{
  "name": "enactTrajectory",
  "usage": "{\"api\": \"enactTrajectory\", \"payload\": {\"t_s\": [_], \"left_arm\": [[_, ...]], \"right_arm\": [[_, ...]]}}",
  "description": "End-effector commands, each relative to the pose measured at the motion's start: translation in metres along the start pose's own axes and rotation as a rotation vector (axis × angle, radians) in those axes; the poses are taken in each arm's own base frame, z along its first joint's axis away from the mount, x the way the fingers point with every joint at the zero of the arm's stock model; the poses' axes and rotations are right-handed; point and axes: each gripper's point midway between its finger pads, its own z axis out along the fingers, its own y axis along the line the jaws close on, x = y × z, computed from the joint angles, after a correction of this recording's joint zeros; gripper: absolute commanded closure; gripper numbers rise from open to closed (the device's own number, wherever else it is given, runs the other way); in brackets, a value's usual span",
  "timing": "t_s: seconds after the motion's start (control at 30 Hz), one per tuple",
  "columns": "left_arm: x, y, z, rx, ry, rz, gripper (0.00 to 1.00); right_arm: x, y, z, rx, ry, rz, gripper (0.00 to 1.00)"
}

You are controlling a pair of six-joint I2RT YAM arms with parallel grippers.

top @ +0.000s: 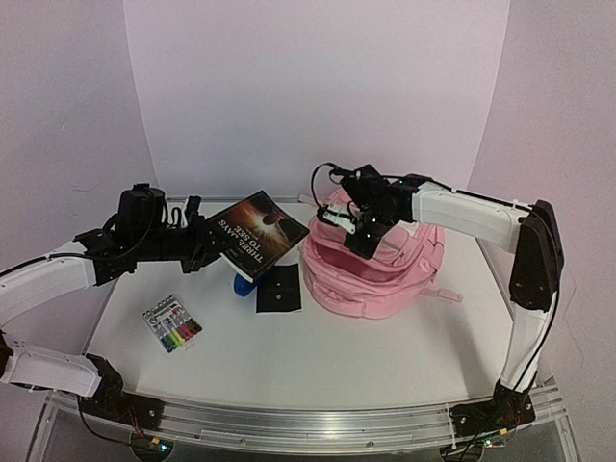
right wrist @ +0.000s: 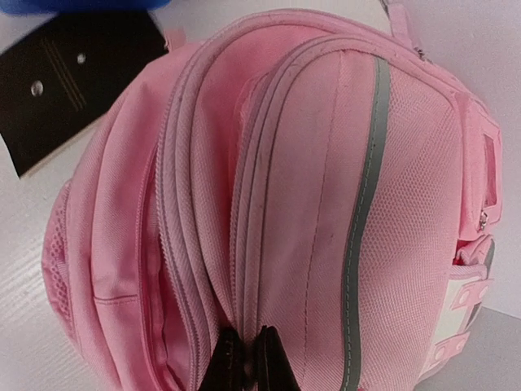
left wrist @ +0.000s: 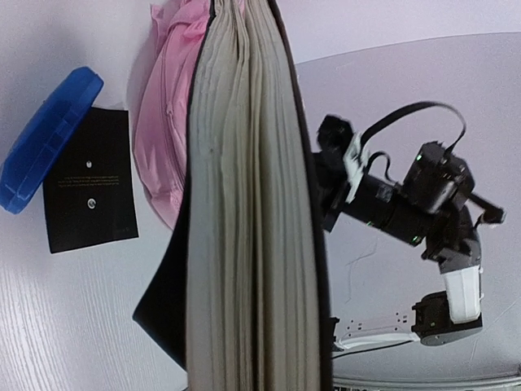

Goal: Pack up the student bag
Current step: Place the book in the student bag.

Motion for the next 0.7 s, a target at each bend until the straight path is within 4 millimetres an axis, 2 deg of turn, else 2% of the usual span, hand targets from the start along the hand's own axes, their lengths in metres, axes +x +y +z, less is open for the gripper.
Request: {"api": "enactTrajectory", "payload": {"t_s": [0.0, 0.17, 0.3, 0.5, 0.67], "left_arm": [[0.01, -0.028, -0.009, 0.133, 0.049, 0.082, 1.0], [0.022, -0.031, 0.002, 0.184, 0.126, 0.095, 1.0], [0.025, -0.037, 0.02, 0.239, 0.175, 0.107, 1.0], [0.025, -0.054, 0.066, 0.341, 0.292, 0.129, 1.0], [0.007, -0.06, 0.11, 0.396, 0.305, 0.124, 1.0]], "right_arm": [[-0.045, -0.026, -0.046, -0.121, -0.196, 0.187, 1.0], [-0.056, -0.055, -0.07, -0.309, -0.297, 0.391, 1.0], [-0.063, -0.083, -0.09, -0.417, -0.377, 0.524, 1.0], [-0.076, -0.084, -0.11, -0.5, -0.438, 0.559, 1.0], [-0.081, -0.089, -0.123, -0.499, -0.464, 0.591, 1.0]]}}
